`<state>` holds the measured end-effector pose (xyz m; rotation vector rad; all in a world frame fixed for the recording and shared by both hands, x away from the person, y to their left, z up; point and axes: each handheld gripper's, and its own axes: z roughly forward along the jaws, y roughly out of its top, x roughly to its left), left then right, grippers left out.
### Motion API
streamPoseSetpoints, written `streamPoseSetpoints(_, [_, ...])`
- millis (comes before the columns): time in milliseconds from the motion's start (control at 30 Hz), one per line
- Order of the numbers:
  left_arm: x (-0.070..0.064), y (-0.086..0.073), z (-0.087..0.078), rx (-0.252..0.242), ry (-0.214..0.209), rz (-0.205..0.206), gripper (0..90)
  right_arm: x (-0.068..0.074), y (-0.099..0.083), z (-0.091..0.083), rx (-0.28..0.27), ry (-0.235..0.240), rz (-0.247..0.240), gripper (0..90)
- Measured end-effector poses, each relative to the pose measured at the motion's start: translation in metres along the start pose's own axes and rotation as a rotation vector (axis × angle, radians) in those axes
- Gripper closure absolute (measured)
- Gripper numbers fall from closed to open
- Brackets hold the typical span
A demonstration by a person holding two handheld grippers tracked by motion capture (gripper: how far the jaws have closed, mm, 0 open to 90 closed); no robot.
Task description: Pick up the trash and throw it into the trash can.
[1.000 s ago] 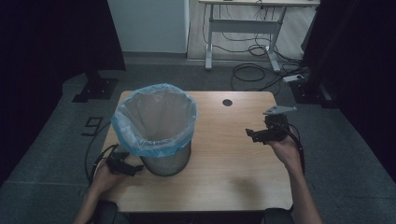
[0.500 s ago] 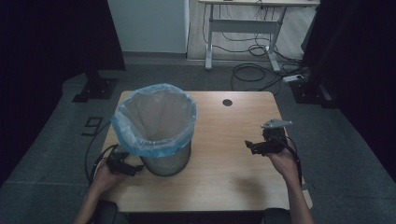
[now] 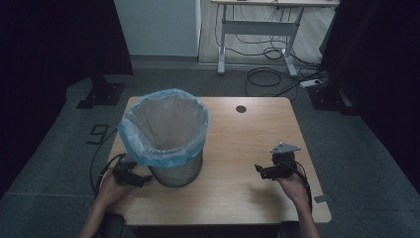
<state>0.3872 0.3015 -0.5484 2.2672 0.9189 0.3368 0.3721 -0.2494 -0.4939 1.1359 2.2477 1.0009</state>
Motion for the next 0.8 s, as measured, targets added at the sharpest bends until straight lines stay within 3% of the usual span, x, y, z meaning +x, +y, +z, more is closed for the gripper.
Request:
streamPoseSetpoints(367, [0.0, 0.0, 0.0, 0.0, 0.0, 0.0, 0.0, 0.009, -0.034, 0.024, 0.049, 0.012, 0.016, 0.9])
streamPoseSetpoints(600, [0.0, 0.0, 0.0, 0.0, 0.0, 0.0, 0.0, 0.016, -0.046, 0.037, 0.083, 0.023, 0.01, 0.0])
streamPoseSetpoints(667, [0.0, 0.0, 0.0, 0.0, 0.0, 0.0, 0.0, 0.016, -0.049, 0.039, 0.064, 0.041, 0.042, 0.0])
streamPoseSetpoints(800, [0.0, 0.0, 0.0, 0.0, 0.0, 0.0, 0.0, 0.016, -0.049, 0.039, 0.064, 0.041, 0.04, 0.0])
